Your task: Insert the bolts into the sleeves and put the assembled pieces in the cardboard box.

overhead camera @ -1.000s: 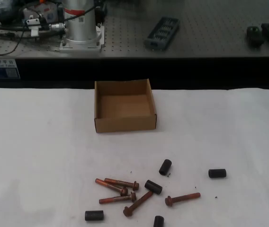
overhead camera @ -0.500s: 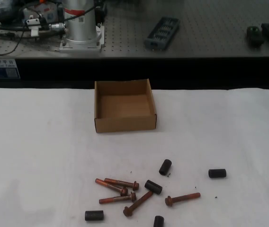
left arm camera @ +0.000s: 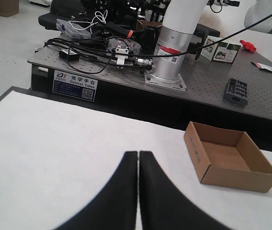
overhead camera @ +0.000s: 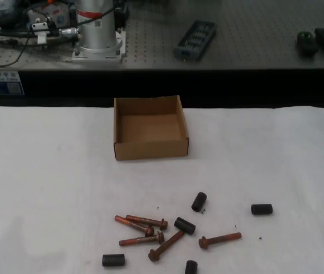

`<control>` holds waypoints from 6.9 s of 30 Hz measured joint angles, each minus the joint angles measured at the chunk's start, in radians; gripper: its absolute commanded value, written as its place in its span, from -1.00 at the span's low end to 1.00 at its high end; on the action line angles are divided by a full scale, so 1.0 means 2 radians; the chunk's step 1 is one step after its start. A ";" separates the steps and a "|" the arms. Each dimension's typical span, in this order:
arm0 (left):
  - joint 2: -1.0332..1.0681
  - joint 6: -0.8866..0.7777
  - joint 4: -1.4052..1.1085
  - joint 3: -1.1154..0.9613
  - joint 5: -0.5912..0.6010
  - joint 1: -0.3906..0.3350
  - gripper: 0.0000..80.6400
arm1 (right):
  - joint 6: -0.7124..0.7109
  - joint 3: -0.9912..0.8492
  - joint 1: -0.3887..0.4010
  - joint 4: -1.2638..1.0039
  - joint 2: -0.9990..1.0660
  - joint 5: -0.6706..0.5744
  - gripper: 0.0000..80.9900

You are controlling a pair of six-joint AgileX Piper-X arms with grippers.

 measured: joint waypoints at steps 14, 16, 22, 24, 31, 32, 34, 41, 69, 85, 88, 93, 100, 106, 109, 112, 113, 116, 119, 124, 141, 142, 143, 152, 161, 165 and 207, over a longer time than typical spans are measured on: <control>0.000 0.000 0.000 0.000 0.000 0.000 -0.98 | -0.046 0.000 0.000 -0.015 0.000 0.001 -0.89; 0.000 0.000 0.000 0.000 0.000 0.000 -0.98 | -0.048 0.000 0.000 -0.018 0.000 0.001 -0.89; 0.000 -0.005 0.000 0.000 0.000 0.000 -0.98 | 0.064 0.000 0.000 -0.023 0.000 -0.047 -0.89; 0.000 -0.028 0.000 0.000 0.006 0.000 -0.98 | 0.106 0.000 0.000 -0.023 0.000 -0.064 -0.89; 0.000 -0.142 0.000 0.000 0.034 0.000 -0.98 | 0.137 0.000 0.000 -0.023 0.000 -0.078 -0.89; 0.000 -0.145 0.000 0.000 0.034 0.000 -0.98 | 0.138 0.000 0.000 -0.023 0.000 -0.078 -0.89; 0.000 -0.147 0.000 0.000 0.034 0.000 -0.98 | 0.138 0.000 0.000 -0.028 0.000 -0.072 -0.89; 0.000 -0.148 0.000 0.000 0.036 0.000 -0.98 | 0.138 0.000 0.000 -0.053 0.000 -0.046 -0.89; 0.000 -0.148 0.000 0.000 0.038 0.000 -0.98 | 0.138 0.000 0.000 -0.063 0.001 -0.045 -0.89; 0.000 -0.148 0.000 0.000 0.038 0.000 -0.98 | 0.154 0.000 0.000 -0.081 0.001 -0.029 -0.89; 0.000 -0.148 0.000 0.000 0.037 0.000 -0.98 | 0.158 0.000 0.000 -0.081 0.001 -0.029 -0.89; 0.000 -0.148 -0.001 0.000 0.053 0.001 -0.98 | 0.173 0.000 0.000 -0.057 0.001 -0.035 -0.89; 0.000 -0.111 0.076 0.000 0.238 0.001 -0.98 | 0.187 -0.010 0.000 0.064 0.001 -0.073 -0.89; 0.002 0.053 0.168 -0.076 0.205 0.001 -0.98 | 0.100 -0.094 0.000 0.072 0.013 -0.069 -0.89; 0.015 0.075 0.195 -0.103 0.164 0.001 -0.98 | 0.093 -0.119 0.000 0.072 0.060 -0.092 -0.89; 0.090 0.105 0.257 -0.155 0.136 0.001 -0.98 | 0.088 -0.120 0.001 0.048 0.088 -0.113 -0.89; 0.110 0.109 0.269 -0.166 0.134 0.001 -0.98 | 0.086 -0.120 0.004 0.026 0.101 -0.119 -0.89; 0.171 0.118 0.293 -0.195 0.135 0.001 -0.98 | 0.106 -0.120 0.013 -0.027 0.126 -0.127 -0.89; 0.213 0.118 0.301 -0.210 0.136 0.001 -0.98 | 0.167 -0.126 0.033 -0.076 0.173 -0.128 -0.89; 0.274 0.118 0.300 -0.232 0.138 -0.016 -0.98 | 0.248 -0.129 0.094 -0.091 0.297 -0.124 -0.89; 0.343 0.118 0.258 -0.254 0.061 -0.146 -0.98 | 0.363 -0.239 0.297 -0.128 0.549 0.020 -0.43; 0.343 0.118 0.258 -0.254 0.059 -0.149 -0.98 | 0.393 -0.239 0.297 -0.128 0.562 0.014 -0.37; 0.343 0.118 0.258 -0.254 0.056 -0.152 -0.98 | 0.407 -0.239 0.297 -0.128 0.567 0.010 -0.34; 0.343 0.118 0.258 -0.254 0.056 -0.152 -0.98 | 0.443 -0.239 0.336 -0.128 0.585 0.004 -0.72; 0.343 0.118 0.258 -0.254 0.056 -0.152 -0.98 | 0.489 -0.239 0.374 -0.125 0.598 0.003 -0.72; 0.343 0.118 0.258 -0.254 0.056 -0.152 -0.98 | 0.500 -0.239 0.378 -0.114 0.600 0.012 -0.72; 0.343 0.153 0.266 -0.254 0.061 -0.152 -0.98 | 0.431 -0.224 0.403 -0.178 0.669 -0.094 -0.72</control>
